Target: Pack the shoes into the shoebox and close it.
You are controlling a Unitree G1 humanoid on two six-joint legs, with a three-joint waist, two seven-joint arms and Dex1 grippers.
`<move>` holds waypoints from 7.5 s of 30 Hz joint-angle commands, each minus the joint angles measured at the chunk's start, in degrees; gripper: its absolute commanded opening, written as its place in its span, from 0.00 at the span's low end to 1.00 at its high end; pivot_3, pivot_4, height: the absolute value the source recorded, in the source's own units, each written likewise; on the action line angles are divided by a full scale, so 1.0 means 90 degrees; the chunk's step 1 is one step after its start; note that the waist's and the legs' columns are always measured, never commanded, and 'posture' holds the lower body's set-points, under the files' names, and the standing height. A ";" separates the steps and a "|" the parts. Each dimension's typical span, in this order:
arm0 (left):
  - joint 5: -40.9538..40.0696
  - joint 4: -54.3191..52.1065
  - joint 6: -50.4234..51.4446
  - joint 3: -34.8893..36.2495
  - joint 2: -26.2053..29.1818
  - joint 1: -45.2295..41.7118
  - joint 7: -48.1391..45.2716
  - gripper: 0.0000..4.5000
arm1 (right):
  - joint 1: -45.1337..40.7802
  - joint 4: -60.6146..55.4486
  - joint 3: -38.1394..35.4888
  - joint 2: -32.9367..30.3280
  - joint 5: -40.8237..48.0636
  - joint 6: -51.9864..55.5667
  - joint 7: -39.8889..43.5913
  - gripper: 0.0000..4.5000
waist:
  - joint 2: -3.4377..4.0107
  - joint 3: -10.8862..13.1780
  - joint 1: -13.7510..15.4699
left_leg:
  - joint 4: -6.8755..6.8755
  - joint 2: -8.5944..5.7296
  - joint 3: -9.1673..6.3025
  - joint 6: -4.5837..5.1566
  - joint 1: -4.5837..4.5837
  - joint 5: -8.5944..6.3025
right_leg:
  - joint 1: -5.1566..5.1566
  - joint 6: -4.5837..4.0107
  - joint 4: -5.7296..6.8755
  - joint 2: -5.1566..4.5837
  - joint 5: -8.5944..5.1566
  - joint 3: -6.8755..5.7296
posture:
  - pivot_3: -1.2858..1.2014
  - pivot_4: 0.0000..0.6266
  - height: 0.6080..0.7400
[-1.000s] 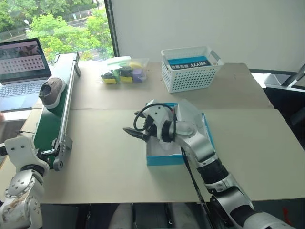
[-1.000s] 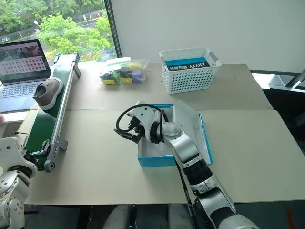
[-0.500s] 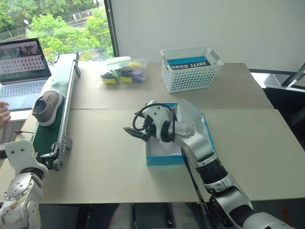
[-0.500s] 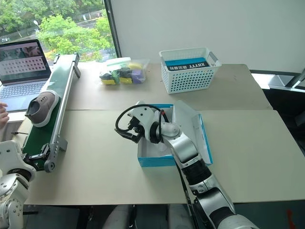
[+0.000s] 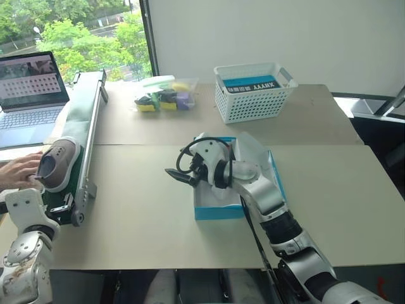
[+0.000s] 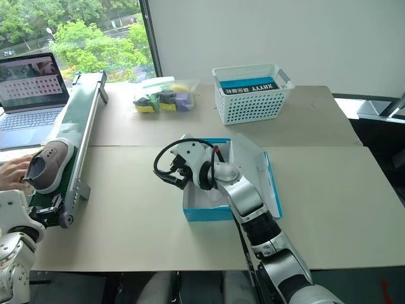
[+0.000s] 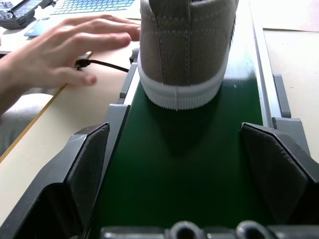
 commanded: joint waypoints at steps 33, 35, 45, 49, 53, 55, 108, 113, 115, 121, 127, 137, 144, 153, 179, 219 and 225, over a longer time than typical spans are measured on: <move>-0.0936 -0.2588 -0.0002 -0.2955 -0.1596 -0.1084 -0.0073 0.59 | -0.1239 0.0560 -0.3620 0.1497 0.3617 0.4582 -0.1301 1.00 | -0.0024 -0.0006 0.0019 | 0.0016 0.0009 0.0004 -0.0004 -0.0011 0.0002 | 0.0000 -0.0006 0.0012 0.0004 0.0005 -0.0002 | 0.52 0.24 0.98; -0.0970 -0.2695 0.0155 -0.3313 -0.1628 -0.1027 -0.0129 0.59 | -0.1352 0.0600 -0.3894 0.1562 0.3941 0.4916 -0.1483 1.00 | -0.0023 -0.0005 0.0005 | 0.0015 0.0008 0.0003 -0.0003 -0.0028 0.0002 | -0.0013 -0.0006 0.0012 0.0009 0.0005 -0.0003 | 0.52 0.24 0.98; -0.1084 -0.2627 0.0276 -0.3564 -0.1527 -0.1091 -0.0222 0.59 | -0.1300 0.0467 -0.4083 0.1667 0.4405 0.5023 -0.2184 1.00 | -0.0015 -0.0003 -0.0050 | 0.0020 0.0013 0.0009 -0.0001 -0.0015 0.0002 | -0.0005 -0.0007 0.0013 0.0024 0.0004 0.0005 | 0.52 0.24 0.98; -0.1062 -0.2569 0.0287 -0.3566 -0.1499 -0.1100 -0.0208 0.59 | -0.1256 0.0412 -0.4046 0.1645 0.4502 0.4871 -0.2326 0.88 | -0.0015 -0.0003 -0.0019 | 0.0021 0.0012 0.0008 -0.0001 -0.0021 0.0002 | -0.0007 -0.0006 0.0011 0.0023 0.0004 0.0004 | 0.52 0.24 0.98; -0.1024 -0.2544 0.0311 -0.3575 -0.1461 -0.1111 -0.0201 0.59 | -0.1221 0.0348 -0.3997 0.1621 0.4570 0.4803 -0.2372 0.62 | -0.0014 -0.0003 -0.0022 | 0.0021 0.0013 0.0008 -0.0001 -0.0020 0.0002 | -0.0007 -0.0006 0.0012 0.0024 0.0004 0.0004 | 0.52 0.24 0.98; -0.0991 -0.2526 0.0326 -0.3574 -0.1439 -0.1120 -0.0186 0.59 | -0.1217 0.0331 -0.3980 0.1617 0.4606 0.4788 -0.2387 0.45 | -0.0014 -0.0003 -0.0021 | 0.0021 0.0013 0.0008 -0.0001 -0.0020 0.0002 | -0.0007 -0.0006 0.0011 0.0024 0.0004 0.0003 | 0.52 0.24 0.98; -0.0914 -0.2570 0.0290 -0.3375 -0.0954 -0.0526 -0.0743 0.98 | -0.2128 0.1209 -0.2485 -0.1475 0.3198 0.6673 -0.2034 0.06 | 0.0001 0.0005 -0.0003 | 0.0008 0.0013 0.0011 0.0003 -0.0037 0.0000 | -0.0005 0.0000 -0.0034 0.0022 0.0007 0.0002 | 0.52 0.24 0.98; -0.0872 -0.2537 0.0245 -0.3375 -0.0963 -0.0508 -0.0735 0.98 | -0.2457 0.1614 -0.2137 -0.1928 0.2775 0.6086 -0.1587 0.06 | 0.0002 0.0006 -0.0002 | 0.0007 0.0012 0.0012 0.0004 -0.0038 0.0000 | -0.0006 0.0000 -0.0036 0.0022 0.0008 0.0002 | 0.52 0.24 0.98; -0.0854 -0.2523 0.0249 -0.3410 -0.0982 -0.0547 -0.0717 0.98 | -0.2484 0.1737 -0.1835 -0.2118 0.2511 0.5758 -0.1382 0.06 | 0.0002 0.0006 -0.0002 | 0.0007 0.0012 0.0012 0.0004 -0.0038 0.0000 | -0.0007 0.0001 -0.0037 0.0022 0.0008 0.0002 | 0.52 0.24 0.98; -0.0837 -0.2430 0.0247 -0.3414 -0.0962 -0.0671 -0.0757 0.98 | -0.2578 0.1986 -0.1164 -0.2389 0.2087 0.5568 -0.0819 0.06 | 0.0002 0.0006 -0.0008 | 0.0005 0.0012 0.0013 0.0004 -0.0038 0.0000 | -0.0007 0.0001 -0.0038 0.0022 0.0008 0.0003 | 0.52 0.24 0.98; -0.0823 -0.2385 0.0228 -0.3414 -0.0961 -0.0687 -0.0777 0.98 | -0.2597 0.2153 -0.0934 -0.2172 0.1883 0.6217 -0.0861 0.06 | 0.0002 0.0006 0.0019 | 0.0006 0.0011 0.0010 0.0004 -0.0038 0.0000 | -0.0004 0.0001 -0.0038 0.0021 0.0008 0.0001 | 0.52 0.24 0.98; -0.0816 -0.2406 0.0218 -0.3401 -0.0976 -0.0617 -0.0770 0.98 | -0.2995 0.1060 0.0028 -0.2817 0.2616 0.7345 -0.0132 0.06 | 0.0003 0.0006 0.0032 | 0.0006 0.0010 0.0010 0.0004 -0.0039 0.0000 | -0.0007 0.0001 -0.0040 0.0018 0.0008 0.0000 | 0.52 0.24 0.98; -0.0781 -0.2323 0.0132 -0.3479 -0.1068 -0.0587 -0.0784 0.98 | -0.3249 0.1198 0.1090 -0.2872 0.2907 0.7345 0.0222 0.06 | 0.0004 0.0006 -0.0010 | 0.0008 0.0011 0.0011 0.0004 -0.0038 -0.0001 | -0.0007 0.0001 -0.0039 0.0020 0.0008 0.0000 | 0.52 0.24 0.98; -0.0781 -0.2331 0.0151 -0.3461 -0.1085 -0.0652 -0.0758 0.98 | -0.2877 0.2684 0.1553 -0.2053 0.1833 0.6345 0.0022 0.06 | -0.0014 -0.0012 -0.0046 | 0.0015 0.0014 0.0014 0.0005 -0.0004 -0.0002 | 0.0025 0.0000 -0.0038 0.0021 0.0011 0.0002 | 0.52 0.24 0.98; -0.0809 -0.2235 0.0265 -0.3473 -0.1017 -0.0856 -0.0810 1.00 | -0.3427 0.1847 -0.0030 -0.1721 0.0995 0.5981 -0.0033 0.86 | -0.0008 -0.0076 -0.0047 | 0.0005 0.0021 0.0012 0.0005 -0.0016 -0.0001 | 0.0000 -0.0004 -0.0035 0.0031 0.0014 0.0010 | 0.52 0.24 0.98; -0.0837 -0.2099 0.0371 -0.3437 -0.0961 -0.1004 -0.0964 1.00 | -0.2434 -0.0718 0.0173 -0.3021 0.1315 0.5260 0.1876 0.86 | 0.0025 -0.0044 0.0020 | 0.0006 0.0011 0.0012 0.0009 -0.0043 -0.0005 | -0.0011 0.0005 -0.0048 0.0017 0.0014 -0.0001 | 0.52 0.24 0.98; -0.0848 -0.1990 0.0300 -0.3355 -0.0949 -0.0902 -0.1042 1.00 | -0.1558 -0.1855 -0.1009 -0.4424 0.3208 0.6082 0.3388 0.62 | 0.0034 -0.0029 0.0165 | 0.0018 0.0007 0.0012 0.0010 -0.0048 -0.0005 | -0.0008 0.0006 -0.0050 0.0013 0.0013 -0.0004 | 0.52 0.24 0.98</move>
